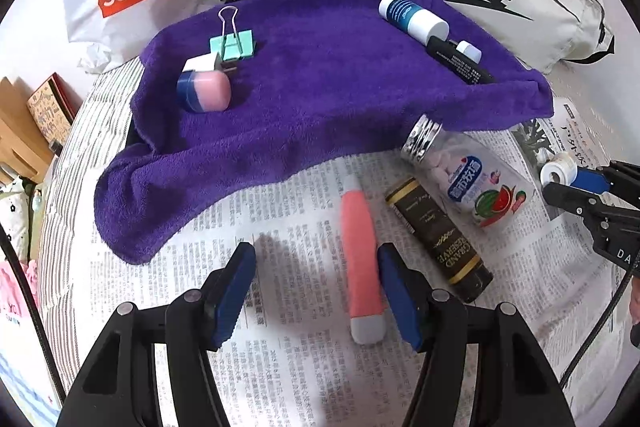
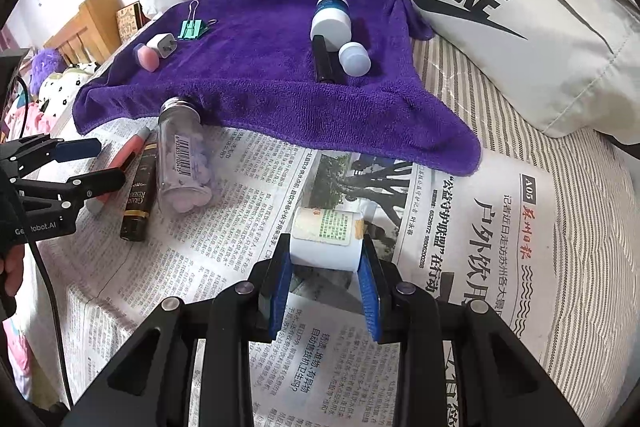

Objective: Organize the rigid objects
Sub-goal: 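Grasp the pink marker with the left gripper while the right grasps the white pill bottle, then carry the pink marker and white pill bottle onto the towel with both grippers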

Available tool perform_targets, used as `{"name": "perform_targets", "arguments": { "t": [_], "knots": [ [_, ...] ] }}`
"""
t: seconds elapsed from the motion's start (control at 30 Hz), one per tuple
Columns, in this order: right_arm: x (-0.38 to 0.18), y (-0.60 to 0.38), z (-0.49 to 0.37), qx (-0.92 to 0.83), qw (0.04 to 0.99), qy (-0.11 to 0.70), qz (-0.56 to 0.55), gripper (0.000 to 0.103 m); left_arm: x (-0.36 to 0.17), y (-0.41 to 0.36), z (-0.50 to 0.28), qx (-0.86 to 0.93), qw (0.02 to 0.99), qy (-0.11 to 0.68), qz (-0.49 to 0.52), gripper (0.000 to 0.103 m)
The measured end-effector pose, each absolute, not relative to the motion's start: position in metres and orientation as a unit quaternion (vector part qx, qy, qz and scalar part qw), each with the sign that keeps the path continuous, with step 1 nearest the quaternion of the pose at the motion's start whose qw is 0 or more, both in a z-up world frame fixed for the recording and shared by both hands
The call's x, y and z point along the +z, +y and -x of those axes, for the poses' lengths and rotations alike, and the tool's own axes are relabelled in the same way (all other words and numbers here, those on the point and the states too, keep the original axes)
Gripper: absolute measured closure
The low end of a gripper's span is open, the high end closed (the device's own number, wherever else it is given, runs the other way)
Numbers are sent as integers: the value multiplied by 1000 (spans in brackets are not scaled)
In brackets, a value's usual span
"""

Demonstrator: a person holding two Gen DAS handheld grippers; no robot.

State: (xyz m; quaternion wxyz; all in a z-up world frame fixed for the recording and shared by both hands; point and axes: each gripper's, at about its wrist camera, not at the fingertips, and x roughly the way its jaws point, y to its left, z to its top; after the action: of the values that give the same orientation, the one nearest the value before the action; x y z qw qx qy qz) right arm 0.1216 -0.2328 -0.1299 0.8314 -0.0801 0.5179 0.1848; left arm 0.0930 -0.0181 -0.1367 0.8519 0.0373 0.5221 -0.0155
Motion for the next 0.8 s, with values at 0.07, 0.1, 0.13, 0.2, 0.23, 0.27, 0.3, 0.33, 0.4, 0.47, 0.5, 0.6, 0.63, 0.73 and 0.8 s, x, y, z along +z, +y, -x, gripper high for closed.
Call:
{"name": "perform_targets", "arguments": {
  "t": [0.07,0.1,0.13,0.2,0.23,0.27,0.3,0.33,0.4,0.47,0.5,0.6,0.63,0.73,0.8],
  "knots": [
    [-130,-235,-122,186,832,518,72,71,-136,-23,-93,-24,855,516,-46,54],
    [-130,-236,-122,187,832,518,68,71,-135,-25,-94,-31,856,514,-44,59],
    [-130,-237,-122,188,832,519,62,71,-135,-26,-94,-38,856,515,-40,67],
    [-130,-239,-123,189,831,521,54,71,-134,-29,-95,-52,856,513,-39,78],
    [-130,-239,-124,190,830,521,53,71,-134,-30,-95,-56,856,512,-40,83],
    [-129,-240,-124,192,829,523,53,71,-134,-31,-95,-60,856,512,-39,86],
    [-129,-240,-125,194,828,524,52,71,-134,-30,-94,-61,857,511,-35,86],
    [-129,-240,-125,195,827,525,50,71,-133,-28,-94,-64,856,512,-28,86],
    [-127,-242,-127,195,825,528,44,72,-133,-23,-93,-73,855,514,-14,86],
    [-124,-244,-126,195,826,528,38,72,-131,-17,-90,-75,855,513,-1,86],
    [-122,-244,-125,197,826,527,35,72,-130,-13,-89,-78,855,513,5,86],
    [-117,-245,-125,206,825,526,25,72,-126,-5,-88,-76,856,511,10,86],
    [-115,-245,-125,207,825,525,25,72,-124,-3,-88,-74,857,509,9,86],
    [-108,-243,-125,214,826,521,20,72,-117,3,-90,-71,861,504,12,86],
    [-104,-243,-127,219,826,520,17,72,-111,5,-92,-71,864,498,11,86]
  ]
}}
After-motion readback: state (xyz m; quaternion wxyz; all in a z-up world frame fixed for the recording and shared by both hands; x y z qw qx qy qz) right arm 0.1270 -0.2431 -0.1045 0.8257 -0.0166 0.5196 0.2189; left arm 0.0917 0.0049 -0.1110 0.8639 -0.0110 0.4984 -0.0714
